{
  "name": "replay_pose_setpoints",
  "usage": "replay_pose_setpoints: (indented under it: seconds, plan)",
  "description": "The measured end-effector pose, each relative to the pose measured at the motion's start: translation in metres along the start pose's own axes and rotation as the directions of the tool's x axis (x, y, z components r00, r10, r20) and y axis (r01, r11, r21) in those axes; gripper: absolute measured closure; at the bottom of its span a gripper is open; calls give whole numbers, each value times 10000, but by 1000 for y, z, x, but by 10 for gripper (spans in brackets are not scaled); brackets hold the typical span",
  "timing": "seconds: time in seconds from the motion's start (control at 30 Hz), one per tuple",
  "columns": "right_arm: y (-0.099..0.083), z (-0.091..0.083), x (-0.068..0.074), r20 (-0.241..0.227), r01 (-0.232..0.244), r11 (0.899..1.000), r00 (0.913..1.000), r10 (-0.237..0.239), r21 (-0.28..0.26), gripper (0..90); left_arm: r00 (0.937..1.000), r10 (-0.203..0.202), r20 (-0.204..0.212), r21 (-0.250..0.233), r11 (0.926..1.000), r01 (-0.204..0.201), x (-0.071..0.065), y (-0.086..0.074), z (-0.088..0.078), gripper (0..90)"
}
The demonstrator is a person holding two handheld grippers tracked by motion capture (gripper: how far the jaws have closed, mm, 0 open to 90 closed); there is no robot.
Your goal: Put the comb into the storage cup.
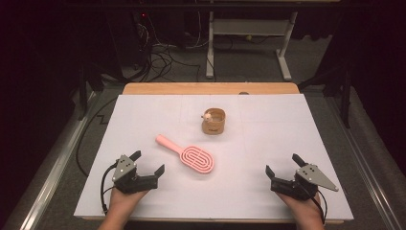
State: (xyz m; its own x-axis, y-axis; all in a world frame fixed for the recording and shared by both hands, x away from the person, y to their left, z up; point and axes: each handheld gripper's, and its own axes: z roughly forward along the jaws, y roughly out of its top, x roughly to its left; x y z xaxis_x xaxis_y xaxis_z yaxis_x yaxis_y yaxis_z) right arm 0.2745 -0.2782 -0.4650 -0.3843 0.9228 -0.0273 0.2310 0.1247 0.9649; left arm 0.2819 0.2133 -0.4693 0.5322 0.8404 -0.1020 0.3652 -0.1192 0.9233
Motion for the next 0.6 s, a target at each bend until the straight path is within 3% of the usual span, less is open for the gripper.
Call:
replay_pose_setpoints:
  seconds: [0.2, 0.6]
  plan:
    - [3, -4, 1, 46, 41, 9999, 10000, -40, -123, 3, 9994, 331, 52, -30, 9994, -331, -3, 1, -1, 0]
    - [3, -1, 4, -15, 139, 9999, 9999, -139, -70, 4, 9996, 270, -106, -89, 9996, -271, -1, 0, -3, 0]
